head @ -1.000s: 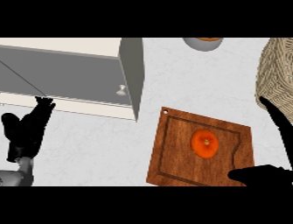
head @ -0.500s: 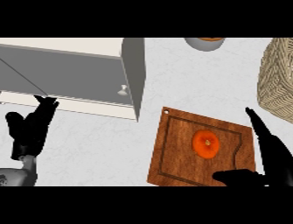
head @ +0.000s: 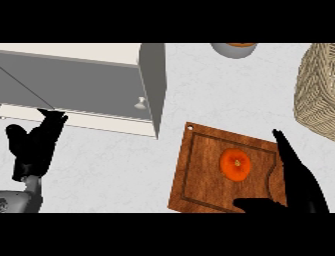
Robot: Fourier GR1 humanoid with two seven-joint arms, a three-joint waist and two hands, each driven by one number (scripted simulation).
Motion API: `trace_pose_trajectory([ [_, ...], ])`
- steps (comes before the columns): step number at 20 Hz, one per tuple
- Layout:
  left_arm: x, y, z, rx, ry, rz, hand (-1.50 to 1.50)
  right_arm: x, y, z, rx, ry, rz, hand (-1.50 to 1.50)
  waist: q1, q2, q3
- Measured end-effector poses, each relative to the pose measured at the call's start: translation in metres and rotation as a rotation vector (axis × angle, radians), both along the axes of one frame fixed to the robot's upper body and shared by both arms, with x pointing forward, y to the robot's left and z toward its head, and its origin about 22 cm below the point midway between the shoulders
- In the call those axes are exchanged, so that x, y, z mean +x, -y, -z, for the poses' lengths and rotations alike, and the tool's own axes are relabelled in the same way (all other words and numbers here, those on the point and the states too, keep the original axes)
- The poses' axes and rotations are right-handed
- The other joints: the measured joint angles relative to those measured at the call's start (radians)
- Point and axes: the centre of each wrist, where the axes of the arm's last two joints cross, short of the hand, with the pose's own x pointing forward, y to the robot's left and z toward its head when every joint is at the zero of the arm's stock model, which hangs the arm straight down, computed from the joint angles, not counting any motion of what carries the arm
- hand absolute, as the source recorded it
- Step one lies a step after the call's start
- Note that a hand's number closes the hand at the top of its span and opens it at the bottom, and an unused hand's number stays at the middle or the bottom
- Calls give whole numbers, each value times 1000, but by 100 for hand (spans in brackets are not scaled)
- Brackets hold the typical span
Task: Pick the squash from the cutting board and place it in the basket
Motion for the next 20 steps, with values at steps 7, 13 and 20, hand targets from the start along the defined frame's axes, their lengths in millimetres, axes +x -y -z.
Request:
trace_pose_trajectory([
  [7, 3, 3, 0, 2, 8, 9, 0, 5, -9, 8, 6, 7, -4, -150, 3, 0, 0],
  [13, 3, 3, 2, 1, 8, 7, 0, 10, -14, 19, -8, -15, 4, -150, 5, -1, 0],
  [20, 4, 7, 1, 8, 3, 4, 0, 18, -17, 35, -48, -56, 17, -150, 6, 1, 0],
])
